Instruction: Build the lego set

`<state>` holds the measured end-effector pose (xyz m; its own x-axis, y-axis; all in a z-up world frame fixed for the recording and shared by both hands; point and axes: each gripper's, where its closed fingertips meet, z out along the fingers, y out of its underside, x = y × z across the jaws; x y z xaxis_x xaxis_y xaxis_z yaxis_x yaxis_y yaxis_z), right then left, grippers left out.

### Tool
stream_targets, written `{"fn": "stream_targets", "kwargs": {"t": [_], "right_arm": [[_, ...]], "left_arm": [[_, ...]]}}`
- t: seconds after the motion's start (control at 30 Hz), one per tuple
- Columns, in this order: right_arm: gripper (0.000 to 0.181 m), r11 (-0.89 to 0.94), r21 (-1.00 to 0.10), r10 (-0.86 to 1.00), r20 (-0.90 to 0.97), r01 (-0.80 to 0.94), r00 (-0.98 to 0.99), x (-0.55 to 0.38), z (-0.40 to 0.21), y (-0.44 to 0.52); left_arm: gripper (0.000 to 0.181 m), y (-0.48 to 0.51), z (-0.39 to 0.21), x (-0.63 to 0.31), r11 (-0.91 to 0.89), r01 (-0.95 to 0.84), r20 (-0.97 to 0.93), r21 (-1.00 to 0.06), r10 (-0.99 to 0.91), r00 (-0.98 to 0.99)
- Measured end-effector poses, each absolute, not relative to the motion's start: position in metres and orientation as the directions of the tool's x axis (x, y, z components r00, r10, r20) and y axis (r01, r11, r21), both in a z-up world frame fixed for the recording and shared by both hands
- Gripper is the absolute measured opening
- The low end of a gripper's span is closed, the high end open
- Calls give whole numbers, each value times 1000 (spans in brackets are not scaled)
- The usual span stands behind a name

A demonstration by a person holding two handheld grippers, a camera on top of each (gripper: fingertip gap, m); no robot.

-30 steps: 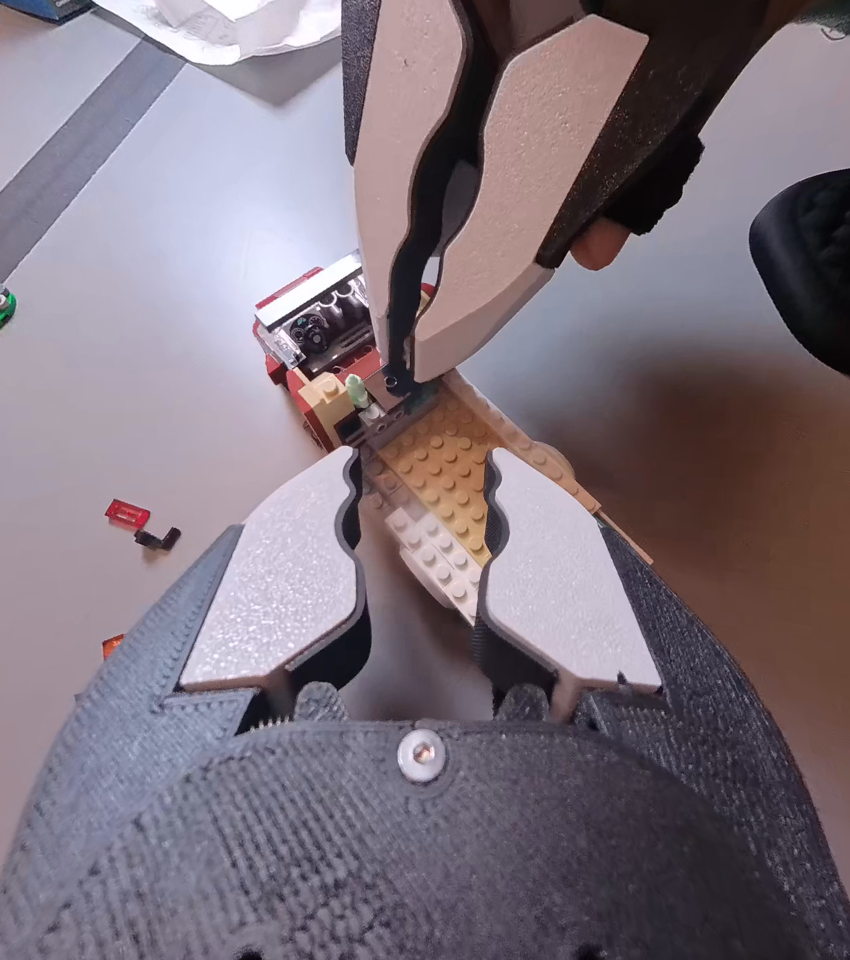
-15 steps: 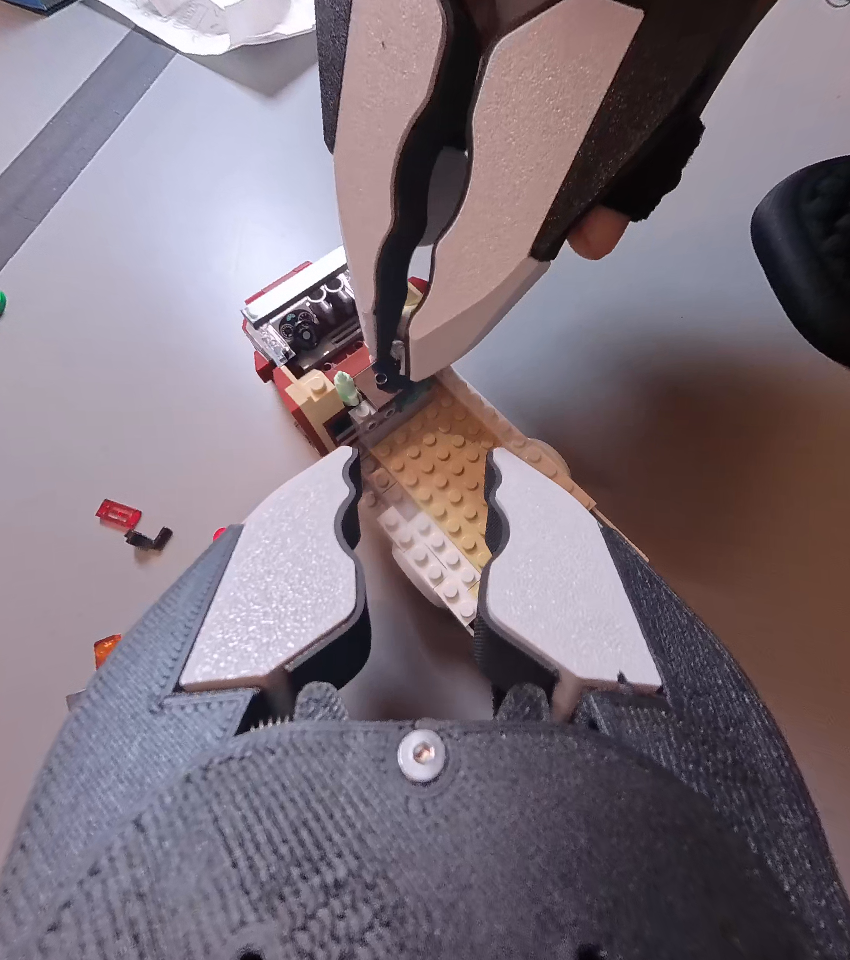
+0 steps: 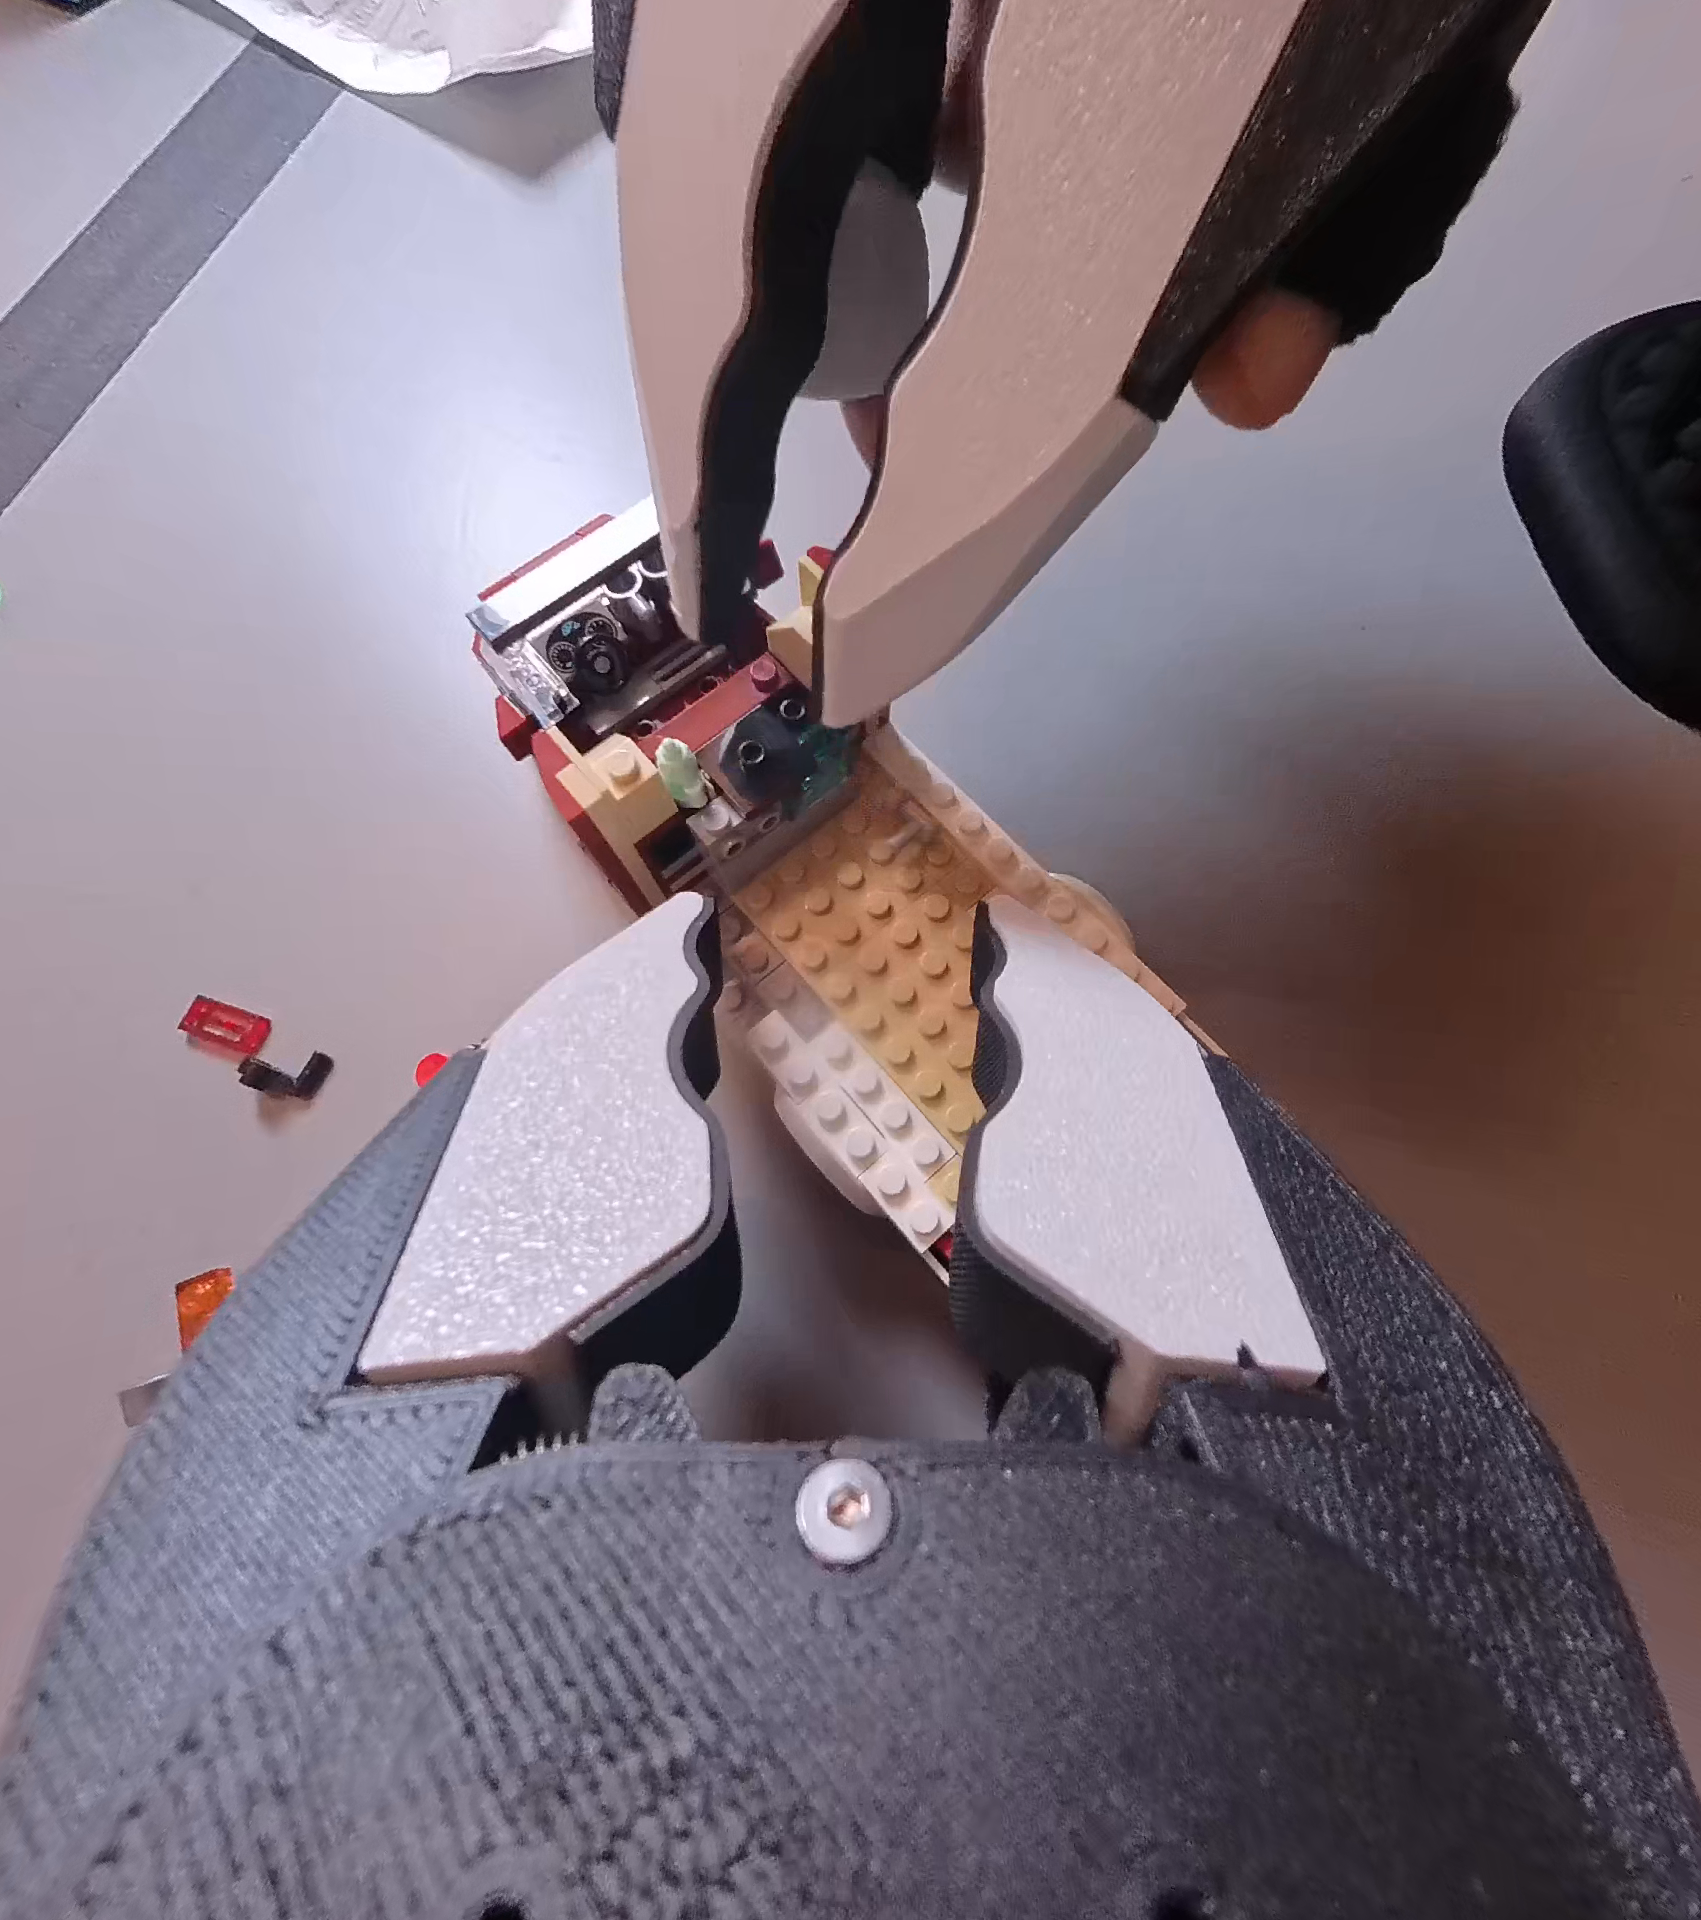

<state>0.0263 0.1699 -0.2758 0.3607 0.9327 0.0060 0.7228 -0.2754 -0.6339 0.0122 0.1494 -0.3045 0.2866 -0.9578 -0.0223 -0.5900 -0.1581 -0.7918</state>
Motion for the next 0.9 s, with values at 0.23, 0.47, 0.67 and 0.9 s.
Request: {"fn": "stream_targets", "kwargs": {"t": [0.23, 0.47, 0.67, 0.9], "right_arm": [[19, -237, -716, 920, 52, 657, 388, 32, -252, 158], [14, -272, -722, 903, 38, 637, 429, 35, -281, 128], [17, -343, -688, 838, 83, 639, 539, 24, -300, 142], [17, -373, -621, 798, 164, 689, 580, 28, -308, 148]], "left_arm": [[46, 148, -304, 12, -154, -591, -24, -792, -959, 282], [39, 146, -304, 13, -140, -595, -29, -792, -964, 266], [38, 145, -303, 11, -142, -597, -29, -789, -963, 266], [38, 145, -305, 8, -144, -604, -26, -784, -964, 264]]}}
